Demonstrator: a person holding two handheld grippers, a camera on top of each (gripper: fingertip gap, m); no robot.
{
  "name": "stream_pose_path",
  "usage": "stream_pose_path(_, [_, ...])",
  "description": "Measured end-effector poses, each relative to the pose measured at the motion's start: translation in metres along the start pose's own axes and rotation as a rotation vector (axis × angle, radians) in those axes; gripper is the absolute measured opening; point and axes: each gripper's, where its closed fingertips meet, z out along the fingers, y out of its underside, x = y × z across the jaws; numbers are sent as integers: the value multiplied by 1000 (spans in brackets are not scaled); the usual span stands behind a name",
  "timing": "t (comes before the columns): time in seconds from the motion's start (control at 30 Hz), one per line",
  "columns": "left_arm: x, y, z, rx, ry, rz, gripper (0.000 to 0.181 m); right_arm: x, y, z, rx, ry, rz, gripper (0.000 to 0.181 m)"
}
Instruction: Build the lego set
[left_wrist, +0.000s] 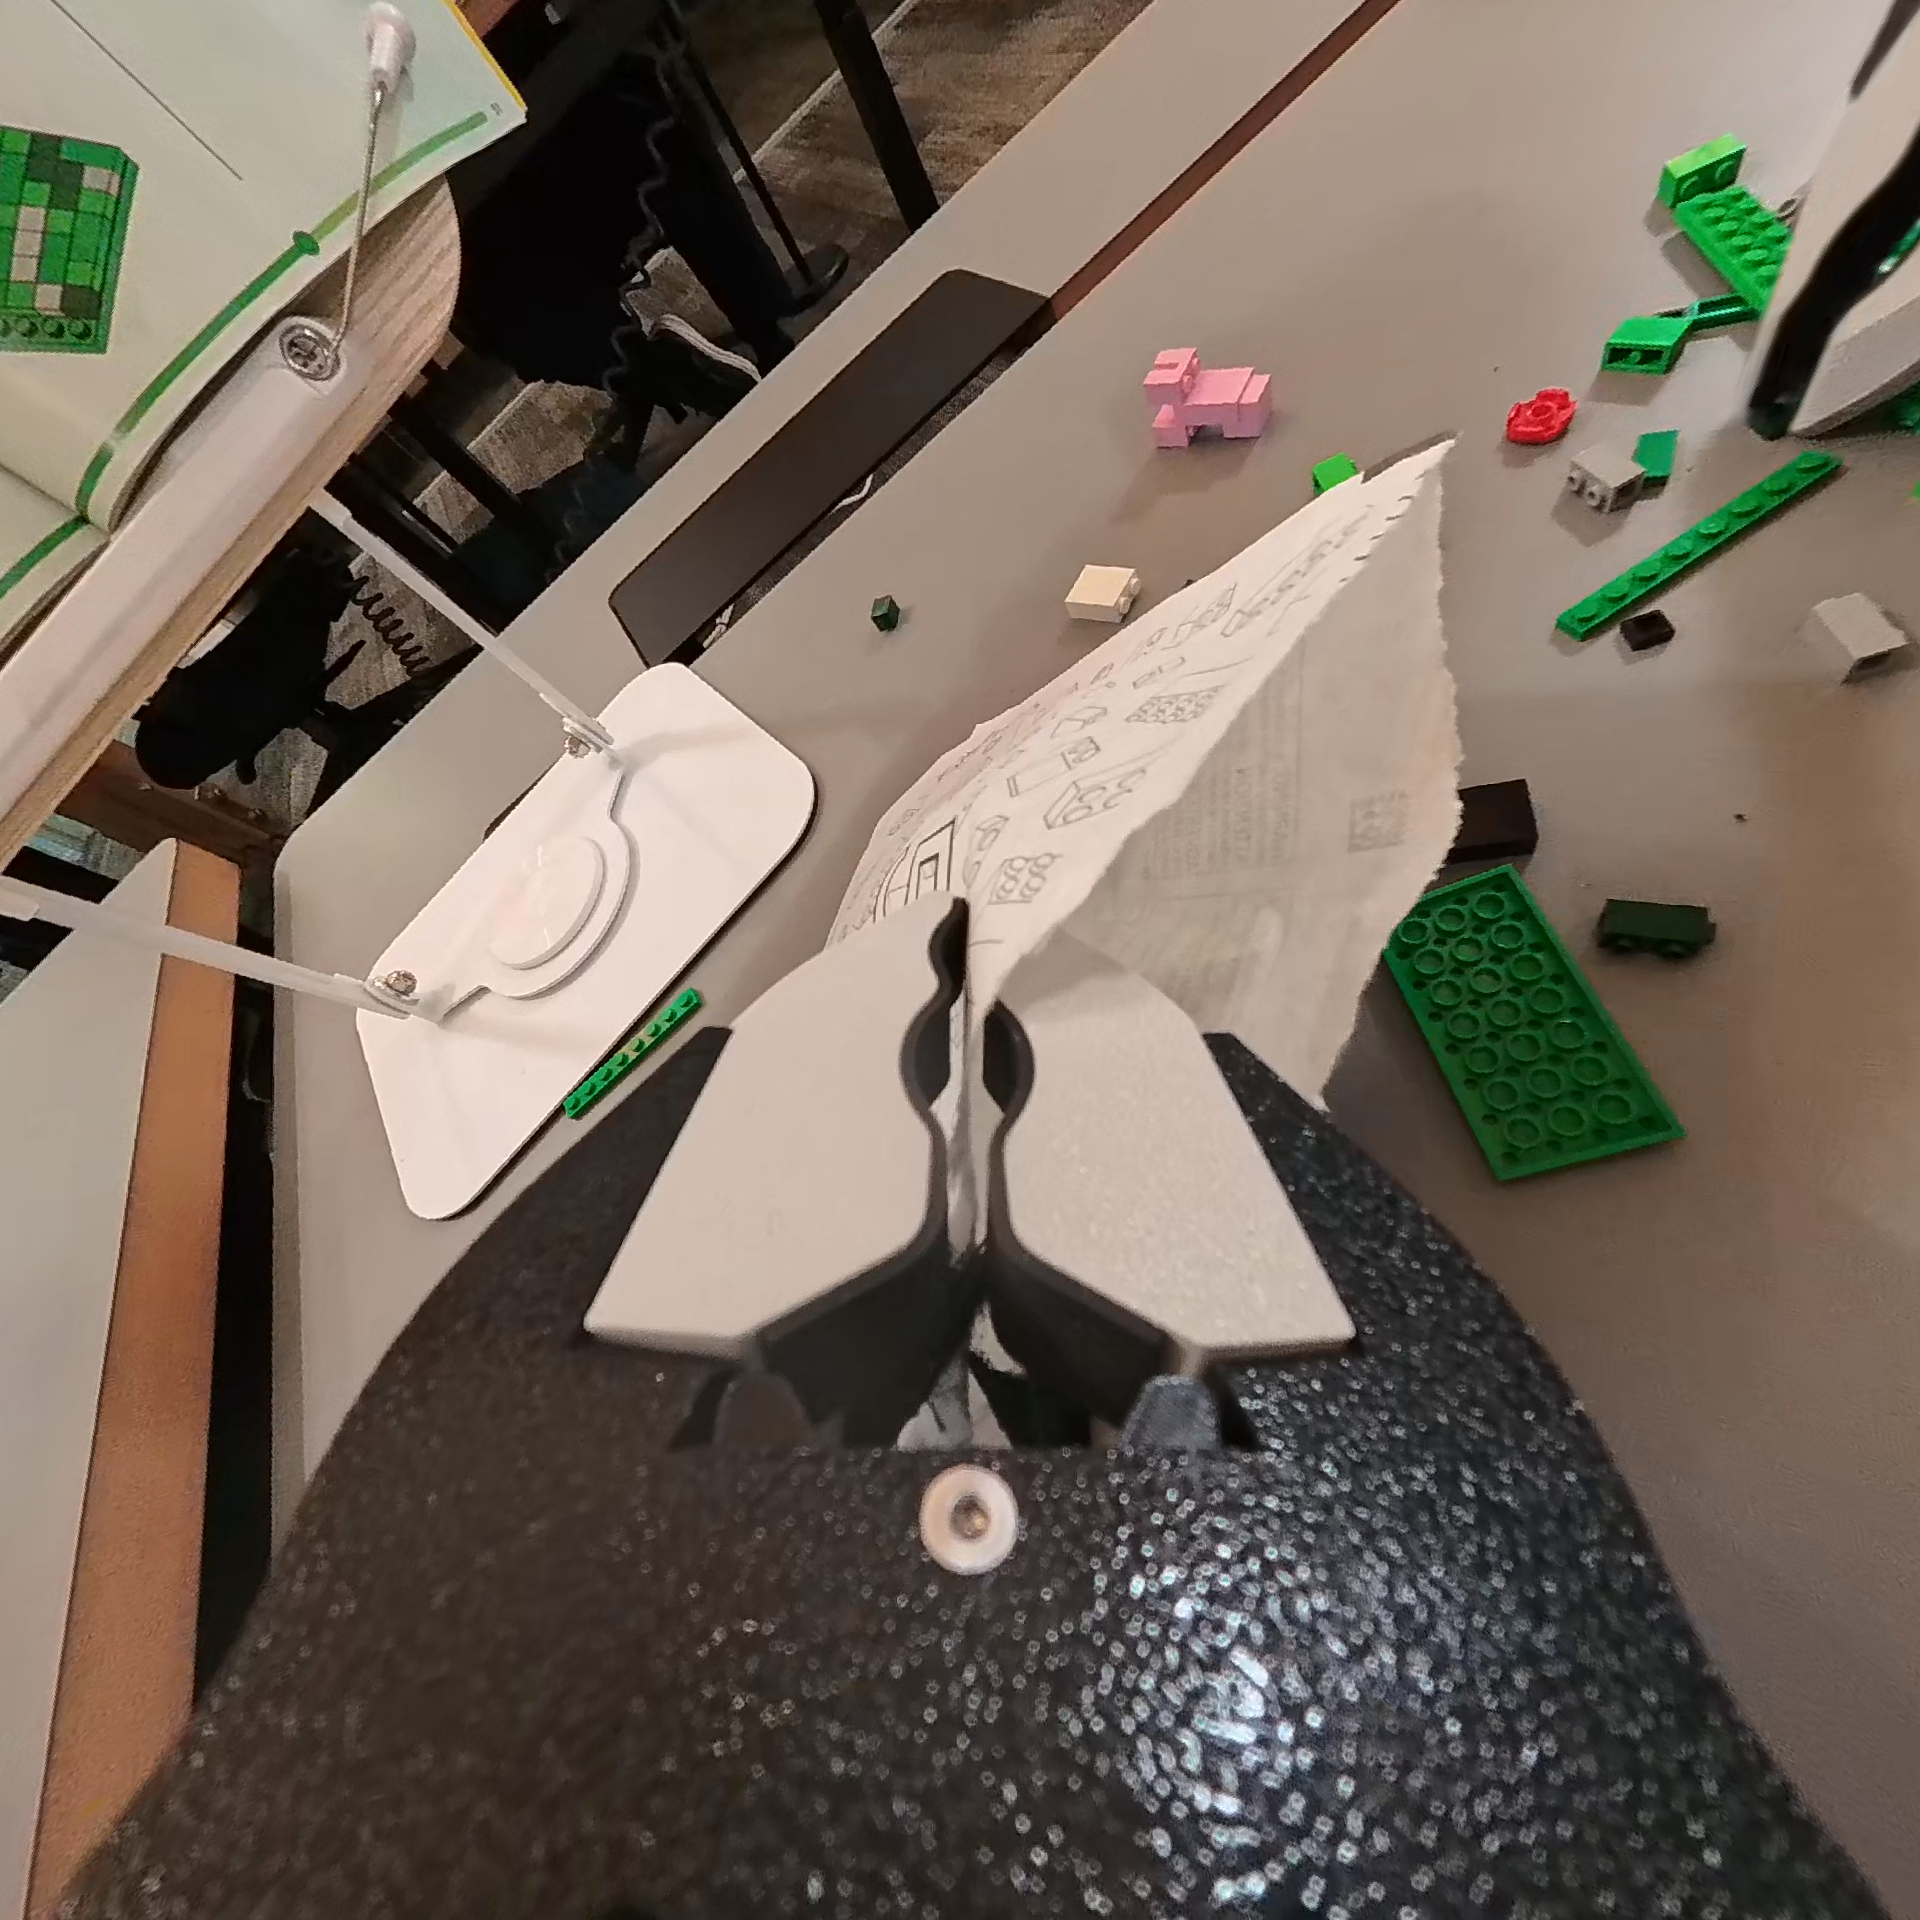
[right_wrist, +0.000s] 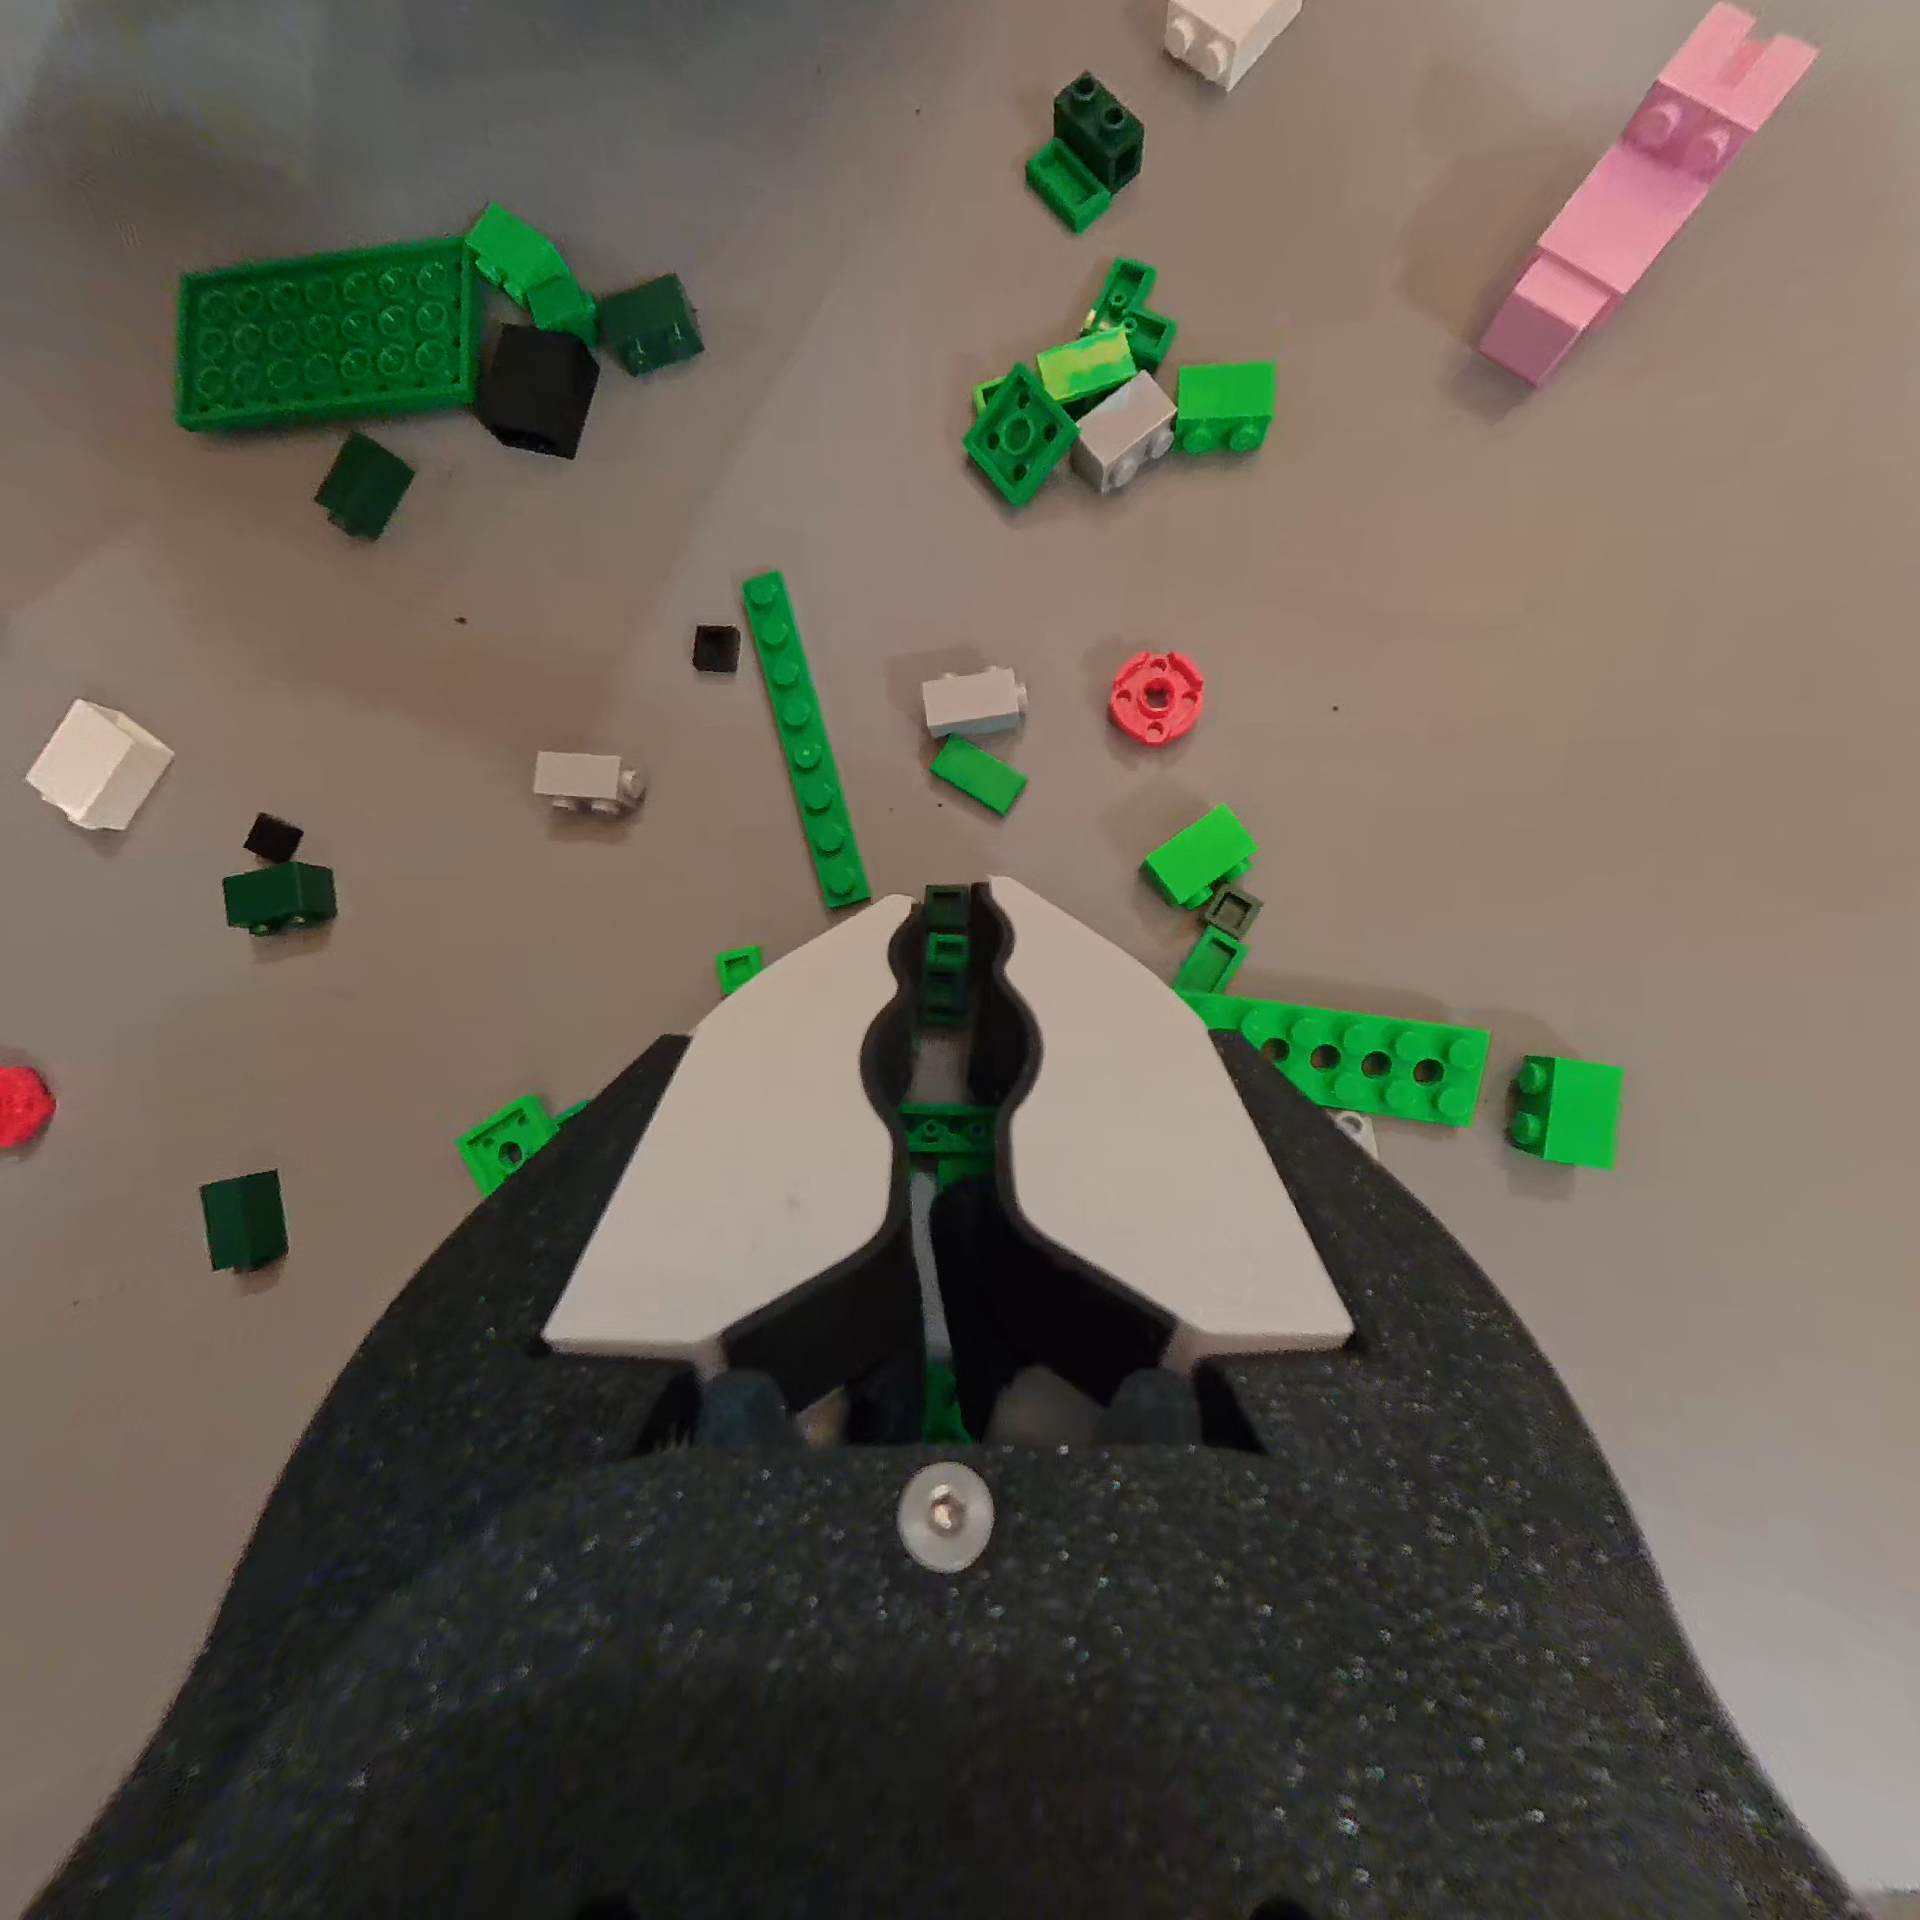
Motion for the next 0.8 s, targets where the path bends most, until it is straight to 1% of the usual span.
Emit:
stream_pose_path(0.07, [0,0,0,-1,-1,1,0,2,-1,0,2,19,-10,8])
stream_pose_path(0.13, [0,0,0,-1,0,0,0,2,-8,-2,37,56,-47,8])
stream_pose_path(0.23, [0,0,-1,-2,-3,-1,0,-15,-36,-11,146,56,-104,8])
stream_pose_path(0.3, [0,0,-1,-3,-1,-4,0,-39,-66,-20,249,35,-160,8])
stream_pose_path(0.37, [1,-1,-1,-3,5,-7,0,-73,-101,-27,361,4,-245,8])
stream_pose_path(0.47, [0,-1,-1,2,4,-12,0,-118,-145,-24,473,36,-421,8])
stream_pose_path(0.53, [-2,-1,-2,9,-1,-19,0,-139,-160,-9,459,80,-554,8])
stream_pose_path(0.57, [-3,-1,-2,12,-3,-24,0,-142,-164,0,429,131,-619,8])
stream_pose_path(0.67, [-5,-3,-4,24,-5,-39,0,-128,-173,23,339,339,-756,11])
stream_pose_path(0.73, [-6,-4,-6,33,-4,-47,0,-123,-177,31,309,408,-795,13])
stream_pose_path(0.8, [-7,-5,-7,36,-3,-52,0,-120,-178,37,288,435,-806,21])
